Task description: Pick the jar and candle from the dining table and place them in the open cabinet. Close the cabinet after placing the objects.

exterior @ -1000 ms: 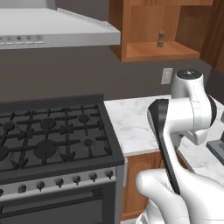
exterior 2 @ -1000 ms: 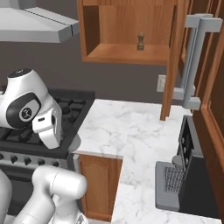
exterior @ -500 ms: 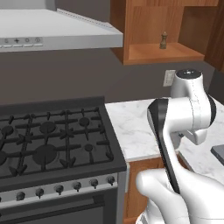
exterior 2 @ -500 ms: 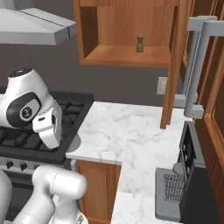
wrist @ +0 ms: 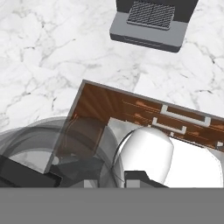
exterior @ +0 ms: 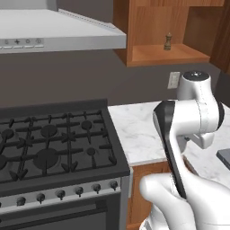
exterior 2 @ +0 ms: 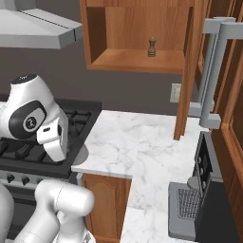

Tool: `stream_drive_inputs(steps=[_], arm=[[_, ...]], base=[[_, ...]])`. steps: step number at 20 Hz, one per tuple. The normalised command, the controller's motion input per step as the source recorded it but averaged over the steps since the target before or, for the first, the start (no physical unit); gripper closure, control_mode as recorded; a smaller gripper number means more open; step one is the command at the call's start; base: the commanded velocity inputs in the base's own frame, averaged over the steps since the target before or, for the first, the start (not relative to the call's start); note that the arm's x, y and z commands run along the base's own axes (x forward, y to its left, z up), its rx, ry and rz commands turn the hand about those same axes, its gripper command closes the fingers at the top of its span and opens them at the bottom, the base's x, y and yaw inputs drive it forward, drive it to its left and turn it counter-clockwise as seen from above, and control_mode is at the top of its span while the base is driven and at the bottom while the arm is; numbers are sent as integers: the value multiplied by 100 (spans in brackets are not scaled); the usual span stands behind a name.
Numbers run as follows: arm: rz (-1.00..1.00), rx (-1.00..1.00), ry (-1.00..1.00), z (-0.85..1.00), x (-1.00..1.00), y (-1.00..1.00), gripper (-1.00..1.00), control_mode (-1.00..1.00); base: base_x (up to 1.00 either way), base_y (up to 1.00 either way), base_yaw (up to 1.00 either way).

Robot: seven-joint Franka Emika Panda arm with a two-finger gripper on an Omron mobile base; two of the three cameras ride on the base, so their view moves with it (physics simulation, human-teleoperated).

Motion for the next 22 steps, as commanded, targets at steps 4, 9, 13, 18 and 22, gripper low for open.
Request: stream_drive_inputs(steps=[4, 9, 13, 18, 22], arm=[[0, 7, -3, 16, 0, -17, 100, -100], [0, 9, -12, 34, 0, -15, 100, -100], [0, 5, -16, 48, 0, 0, 100, -100], [0, 0, -20, 48, 0, 0, 100, -100], [5, -3, -17, 34, -4, 0, 100, -100]], base=[[0, 0, 0], [0, 0, 0], [0, 0, 0], [0, 0, 0], [0, 0, 0]])
